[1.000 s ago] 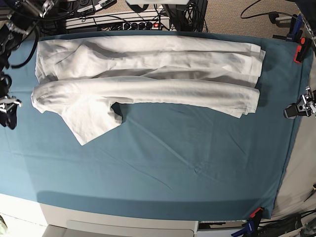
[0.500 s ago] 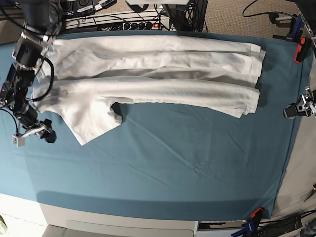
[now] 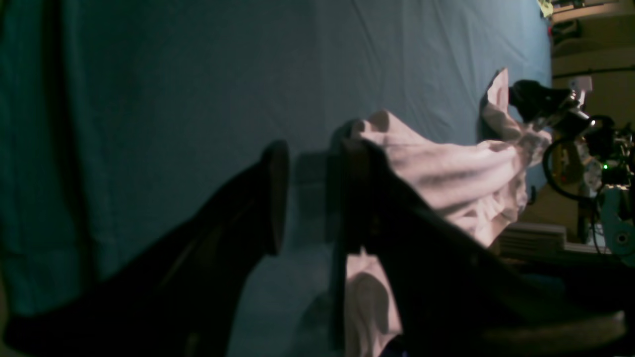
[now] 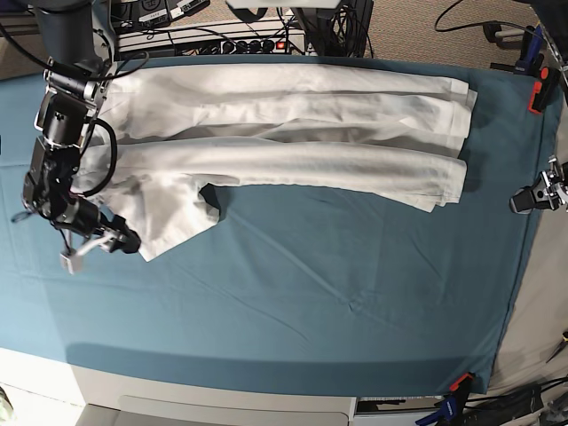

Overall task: Fold the T-shirt properly
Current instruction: 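Lower the right gripper to the sleeve end of the folded shirt, then grasp the sleeve end with the right gripper and fold it inward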

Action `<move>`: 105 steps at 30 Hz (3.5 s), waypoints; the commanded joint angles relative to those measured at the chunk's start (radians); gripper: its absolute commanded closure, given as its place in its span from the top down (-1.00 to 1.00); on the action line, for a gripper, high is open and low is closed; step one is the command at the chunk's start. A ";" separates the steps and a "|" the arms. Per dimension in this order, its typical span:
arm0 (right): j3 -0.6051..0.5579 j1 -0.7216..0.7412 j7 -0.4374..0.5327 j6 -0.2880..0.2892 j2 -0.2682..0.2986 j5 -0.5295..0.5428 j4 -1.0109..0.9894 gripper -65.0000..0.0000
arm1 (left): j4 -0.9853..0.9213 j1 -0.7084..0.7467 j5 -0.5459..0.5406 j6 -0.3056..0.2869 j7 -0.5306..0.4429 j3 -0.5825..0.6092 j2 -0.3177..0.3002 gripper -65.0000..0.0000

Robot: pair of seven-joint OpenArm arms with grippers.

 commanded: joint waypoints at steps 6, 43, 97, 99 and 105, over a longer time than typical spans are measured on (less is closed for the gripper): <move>-0.126 0.023 0.005 0.019 0.014 0.007 0.013 -0.05 | 0.014 -0.019 -0.024 -0.001 -0.015 -0.008 -0.031 -0.41; 0.117 -0.273 -0.413 0.125 0.014 0.474 0.779 -1.00 | 0.014 -0.019 -0.024 -0.001 -0.014 -0.008 -0.031 -0.41; 0.117 -1.035 -0.413 0.125 0.013 0.450 1.327 -0.23 | 0.014 -0.019 -0.024 -0.001 -0.032 -0.008 -0.031 -0.41; 0.117 -1.036 -0.413 0.125 0.011 0.452 1.327 -0.23 | 0.014 -0.019 -0.024 -0.001 -0.039 -0.008 -0.031 -0.41; 0.137 -0.982 -0.413 0.125 -0.011 0.382 1.351 -0.23 | 0.014 -0.018 -0.024 -0.001 -0.018 -0.008 -0.032 -0.35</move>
